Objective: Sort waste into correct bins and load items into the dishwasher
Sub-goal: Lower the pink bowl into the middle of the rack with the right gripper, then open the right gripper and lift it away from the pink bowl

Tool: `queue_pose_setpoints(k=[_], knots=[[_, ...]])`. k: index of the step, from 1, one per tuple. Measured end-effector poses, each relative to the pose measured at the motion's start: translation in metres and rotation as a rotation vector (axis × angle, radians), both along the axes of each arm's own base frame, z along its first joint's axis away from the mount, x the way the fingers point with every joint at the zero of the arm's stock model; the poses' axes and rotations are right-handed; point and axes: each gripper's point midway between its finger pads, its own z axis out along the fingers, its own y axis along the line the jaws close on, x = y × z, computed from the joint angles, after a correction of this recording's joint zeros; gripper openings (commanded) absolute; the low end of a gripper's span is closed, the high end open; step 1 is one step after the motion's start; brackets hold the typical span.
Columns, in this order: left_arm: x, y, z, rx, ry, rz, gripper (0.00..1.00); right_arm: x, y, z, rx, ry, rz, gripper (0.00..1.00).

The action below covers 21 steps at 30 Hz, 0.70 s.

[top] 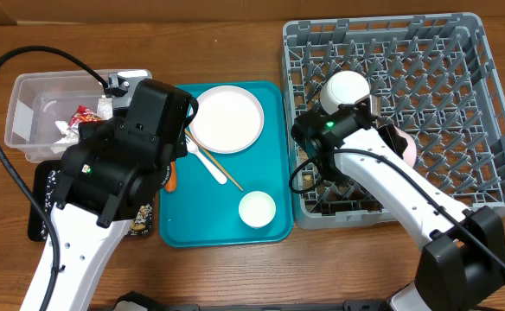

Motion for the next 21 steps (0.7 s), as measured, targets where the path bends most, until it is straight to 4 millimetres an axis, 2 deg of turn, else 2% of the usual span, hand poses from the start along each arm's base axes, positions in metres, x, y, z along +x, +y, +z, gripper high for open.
queue_pose_setpoints(k=[21], knots=[[0.0000,0.0000,0.0000,0.000,0.000,0.000,1.00,0.0019,-0.0037,0.0077,-0.102,0.091,0.060,0.04]])
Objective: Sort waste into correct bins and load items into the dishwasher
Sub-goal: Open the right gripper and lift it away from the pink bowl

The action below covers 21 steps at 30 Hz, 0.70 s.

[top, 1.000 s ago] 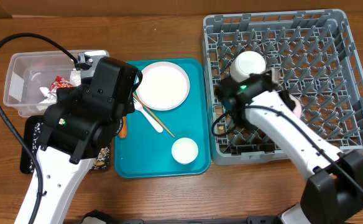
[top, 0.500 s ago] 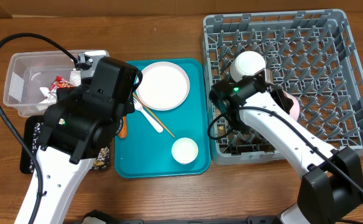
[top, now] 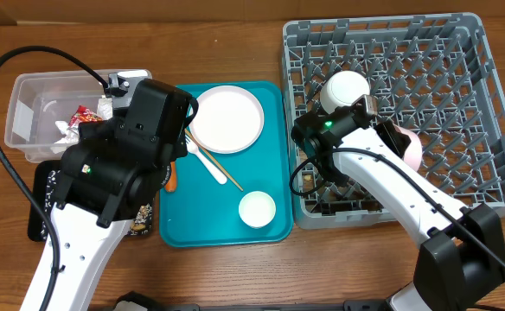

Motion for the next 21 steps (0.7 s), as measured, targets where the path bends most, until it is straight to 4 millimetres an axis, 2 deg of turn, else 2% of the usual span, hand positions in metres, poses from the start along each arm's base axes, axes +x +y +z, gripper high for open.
queue_pose_setpoints(k=[11,21], knots=[[0.000,0.000,0.000,0.000,0.000,0.000,1.00,0.005,-0.015,-0.003,0.005,0.023,-0.034,0.04],[0.000,0.000,0.000,0.000,0.000,0.000,1.00,0.004,-0.005,-0.008,0.018,0.060,-0.001,0.04]])
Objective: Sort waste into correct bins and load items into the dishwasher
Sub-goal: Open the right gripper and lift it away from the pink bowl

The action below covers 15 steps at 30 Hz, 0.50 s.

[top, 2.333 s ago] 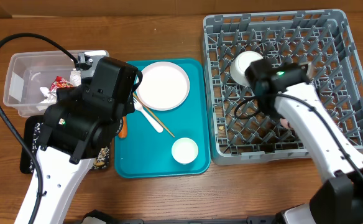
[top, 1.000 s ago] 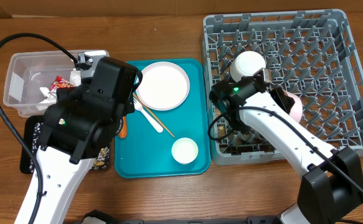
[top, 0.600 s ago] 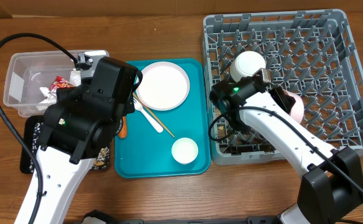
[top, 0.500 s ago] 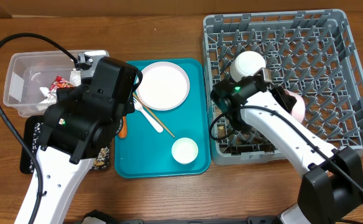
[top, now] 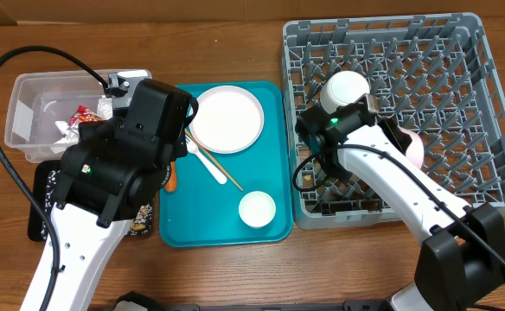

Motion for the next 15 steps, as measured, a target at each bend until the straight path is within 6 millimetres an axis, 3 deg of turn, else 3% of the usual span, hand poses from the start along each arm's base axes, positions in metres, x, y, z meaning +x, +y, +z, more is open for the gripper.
queue_pose_setpoints(k=[7,15], knots=[[0.000,0.000,0.000,0.000,0.000,0.000,1.00,-0.001,0.006,-0.001,0.006,0.009,0.017,0.04],[0.000,0.000,0.000,0.000,0.000,0.000,1.00,-0.002,0.033,-0.006,0.036,0.009,0.089,0.04]])
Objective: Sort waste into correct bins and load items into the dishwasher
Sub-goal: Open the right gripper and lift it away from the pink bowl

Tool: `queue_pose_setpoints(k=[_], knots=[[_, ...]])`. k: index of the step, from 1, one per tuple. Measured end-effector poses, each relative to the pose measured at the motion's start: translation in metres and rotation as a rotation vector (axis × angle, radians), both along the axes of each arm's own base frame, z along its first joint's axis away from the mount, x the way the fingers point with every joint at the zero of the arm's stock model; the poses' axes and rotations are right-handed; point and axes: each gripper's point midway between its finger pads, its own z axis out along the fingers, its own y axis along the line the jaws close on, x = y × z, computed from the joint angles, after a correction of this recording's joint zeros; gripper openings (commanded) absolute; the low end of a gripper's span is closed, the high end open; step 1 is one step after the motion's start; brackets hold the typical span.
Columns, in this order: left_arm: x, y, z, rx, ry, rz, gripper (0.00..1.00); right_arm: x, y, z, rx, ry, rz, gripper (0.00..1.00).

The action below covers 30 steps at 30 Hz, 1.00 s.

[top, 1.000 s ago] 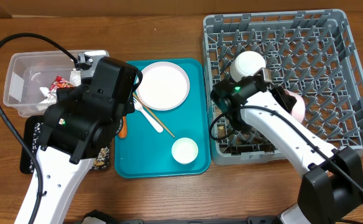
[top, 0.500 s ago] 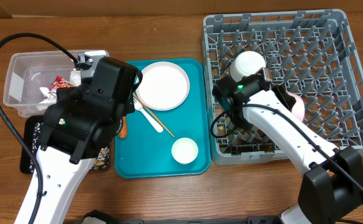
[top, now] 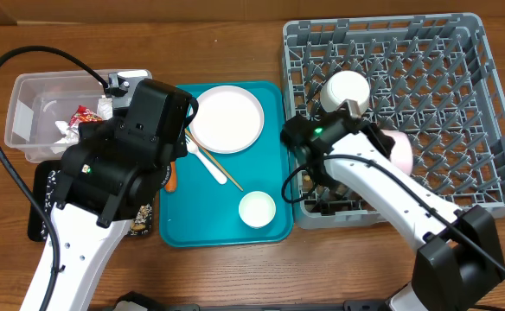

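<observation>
A grey dish rack fills the right side, with a white cup standing at its left. My right gripper is low over the rack's left part. A pink cup is at its tip and it looks shut on that cup, though the wrist hides most of the fingers. The teal tray holds a white plate, a white spoon, a thin stick and a small white bowl. My left arm hangs over the tray's left edge and hides its own gripper.
At the far left, a clear bin holds wrappers and crumpled paper. In front of it a black bin lies mostly under the left arm. An orange scrap peeks out at the tray's left edge. Cables run from both arms.
The right arm's wrist has shifted left, towards the tray, and the pink cup at its tip has moved a little left with it. The left arm and the tray items have not moved.
The right gripper was over the rack's left part with only a sliver of pink cup showing. Then more of the cup showed, slightly further right, and stayed there. Now wrist and cup sit further left. The left arm stayed still throughout.
</observation>
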Motion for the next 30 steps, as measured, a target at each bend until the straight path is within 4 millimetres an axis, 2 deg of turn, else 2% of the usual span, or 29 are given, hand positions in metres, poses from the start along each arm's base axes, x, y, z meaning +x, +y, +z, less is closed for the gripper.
queue_pose_setpoints(k=[1,2,4,5,6,8,11,17,21,27,30], knots=[[0.000,0.000,0.000,0.000,0.000,0.000,1.00,0.000,0.003,-0.002,0.011,-0.001,0.004,0.04],[0.000,0.000,0.000,0.000,0.000,0.000,1.00,0.000,0.005,-0.003,0.022,0.000,0.006,0.10],[0.000,0.000,0.000,0.000,0.000,0.000,1.00,0.000,0.009,-0.008,0.056,0.004,0.002,0.32],[0.000,0.000,0.000,0.000,0.000,0.000,1.00,0.000,0.012,-0.012,0.082,0.007,0.001,0.38],[0.000,0.000,0.000,0.000,0.000,0.000,1.00,0.000,0.015,-0.015,0.105,0.004,-0.002,0.48],[0.000,0.000,0.000,0.000,0.000,0.000,1.00,-0.002,0.021,-0.020,0.132,0.015,0.001,0.79],[0.000,0.000,0.000,0.000,0.000,0.000,1.00,-0.003,0.026,-0.024,0.154,0.026,0.008,0.91],[0.000,0.000,0.000,0.000,0.000,0.000,1.00,-0.003,0.031,-0.026,0.176,0.022,0.011,0.96],[0.000,0.000,0.000,0.000,0.000,0.000,1.00,0.001,0.040,-0.020,0.228,-0.001,0.008,0.99],[0.000,0.000,0.000,0.000,0.000,0.000,1.00,0.008,0.066,0.009,0.430,-0.047,0.001,0.98],[0.000,0.000,0.000,0.000,0.000,0.000,1.00,0.006,0.073,0.032,0.557,-0.080,-0.007,0.89]])
